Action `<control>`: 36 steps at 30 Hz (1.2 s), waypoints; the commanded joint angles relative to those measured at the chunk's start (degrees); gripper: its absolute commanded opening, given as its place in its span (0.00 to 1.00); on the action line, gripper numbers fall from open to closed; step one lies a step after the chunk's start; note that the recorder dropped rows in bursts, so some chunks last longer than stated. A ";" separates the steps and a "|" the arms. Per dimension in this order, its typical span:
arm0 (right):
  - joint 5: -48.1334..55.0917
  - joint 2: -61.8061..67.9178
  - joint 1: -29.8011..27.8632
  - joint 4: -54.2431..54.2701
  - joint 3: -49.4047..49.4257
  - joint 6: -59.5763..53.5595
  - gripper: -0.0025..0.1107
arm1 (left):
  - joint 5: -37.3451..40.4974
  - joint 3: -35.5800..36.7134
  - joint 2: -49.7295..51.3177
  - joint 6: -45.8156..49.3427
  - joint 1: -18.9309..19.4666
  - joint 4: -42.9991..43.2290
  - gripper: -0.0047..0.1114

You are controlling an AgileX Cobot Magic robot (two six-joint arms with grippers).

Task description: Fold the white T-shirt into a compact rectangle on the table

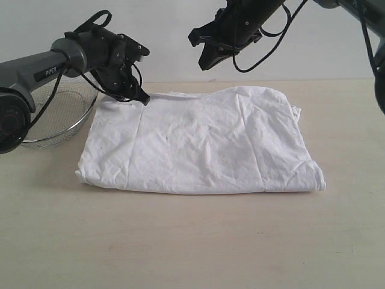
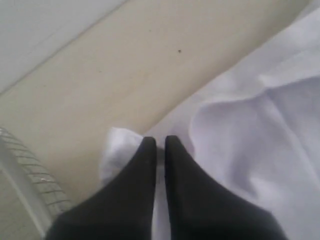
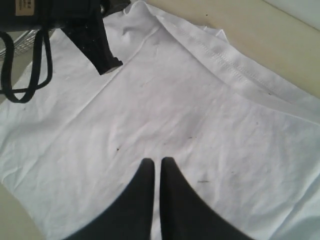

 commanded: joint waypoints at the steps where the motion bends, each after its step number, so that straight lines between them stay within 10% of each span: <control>1: -0.08 -0.19 -0.35 0.19 -0.02 -0.38 0.02 | -0.01 -3.09 -0.18 -6.18 -0.05 8.23 0.08; 21: -0.08 -1.71 -4.06 -3.32 1.58 8.12 0.02 | 20.61 -11.41 -8.96 0.36 -0.04 -18.33 0.08; 36: -4.43 -24.25 -7.53 0.65 38.18 1.29 0.02 | 22.82 5.51 -22.79 2.27 0.07 -35.01 0.08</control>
